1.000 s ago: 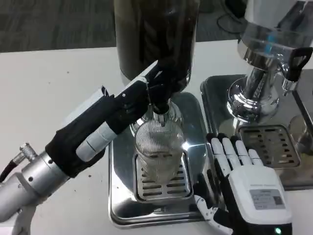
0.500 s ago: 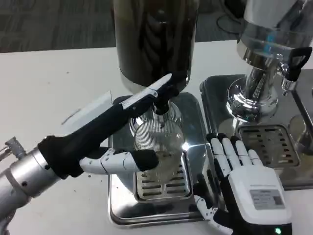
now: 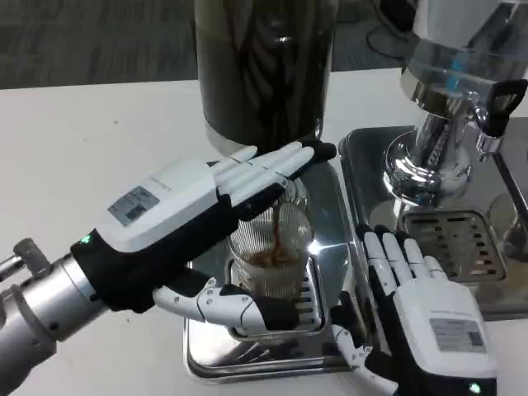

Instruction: Grasp the cup under the faucet to collect the drink, then remove the cup.

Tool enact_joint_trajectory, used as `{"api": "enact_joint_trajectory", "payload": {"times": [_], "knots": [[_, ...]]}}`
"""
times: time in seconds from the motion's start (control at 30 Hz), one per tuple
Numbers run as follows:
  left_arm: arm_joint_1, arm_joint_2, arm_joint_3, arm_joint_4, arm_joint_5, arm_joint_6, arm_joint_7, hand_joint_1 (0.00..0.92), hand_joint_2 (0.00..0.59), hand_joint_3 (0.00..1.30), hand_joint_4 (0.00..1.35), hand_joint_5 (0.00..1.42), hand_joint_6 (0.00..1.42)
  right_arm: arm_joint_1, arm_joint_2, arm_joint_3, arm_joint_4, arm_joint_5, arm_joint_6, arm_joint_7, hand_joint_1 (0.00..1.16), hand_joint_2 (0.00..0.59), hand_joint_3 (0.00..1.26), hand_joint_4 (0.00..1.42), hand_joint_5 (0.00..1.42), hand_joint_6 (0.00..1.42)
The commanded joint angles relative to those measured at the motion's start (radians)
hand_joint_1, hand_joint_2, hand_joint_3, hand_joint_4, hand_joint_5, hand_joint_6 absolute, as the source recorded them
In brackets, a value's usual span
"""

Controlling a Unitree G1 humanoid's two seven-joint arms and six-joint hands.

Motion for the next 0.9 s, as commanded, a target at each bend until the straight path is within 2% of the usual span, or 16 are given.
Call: {"api": "enact_joint_trajectory", "payload": {"times": [0.03,0.17,0.33,0.53,0.73,0.9], "knots": [[0.032,0.03,-0.044,-0.006,0.057,-0.017,-0.008,0.0,0.102,0.0,0.0,0.07,0.02,0.01,0.021,-0.055,-0.032,0.148,-0.043,0.022,0.36,0.362,0.0,0.0,0.0,0.08],[0.036,0.04,-0.057,-0.01,0.06,-0.012,0.011,0.0,0.102,0.0,0.0,0.07,0.02,0.0,0.035,-0.09,-0.051,0.28,-0.071,0.082,0.38,0.314,0.0,0.0,0.0,0.09],[0.041,0.042,-0.071,-0.013,0.062,-0.004,0.036,0.0,0.102,0.01,0.0,0.07,0.02,-0.038,0.039,-0.126,-0.046,0.426,-0.11,0.164,0.45,0.25,0.0,0.0,0.0,0.08],[0.045,0.044,-0.078,-0.005,0.064,-0.001,0.059,0.0,0.102,0.01,0.0,0.08,0.02,-0.098,0.04,-0.141,-0.007,0.512,-0.119,0.23,0.53,0.232,0.0,0.0,0.0,0.07],[0.045,0.052,-0.077,-0.003,0.057,0.0,0.068,0.0,0.102,0.02,0.0,0.08,0.02,-0.139,0.055,-0.137,0.048,0.562,-0.154,0.236,0.56,0.219,0.0,0.0,0.0,0.07],[0.047,0.055,-0.075,-0.008,0.063,0.002,0.077,0.0,0.109,0.03,0.0,0.08,0.02,-0.15,0.074,-0.153,0.115,0.641,-0.243,0.227,0.58,0.212,0.0,0.0,0.0,0.08]]}}
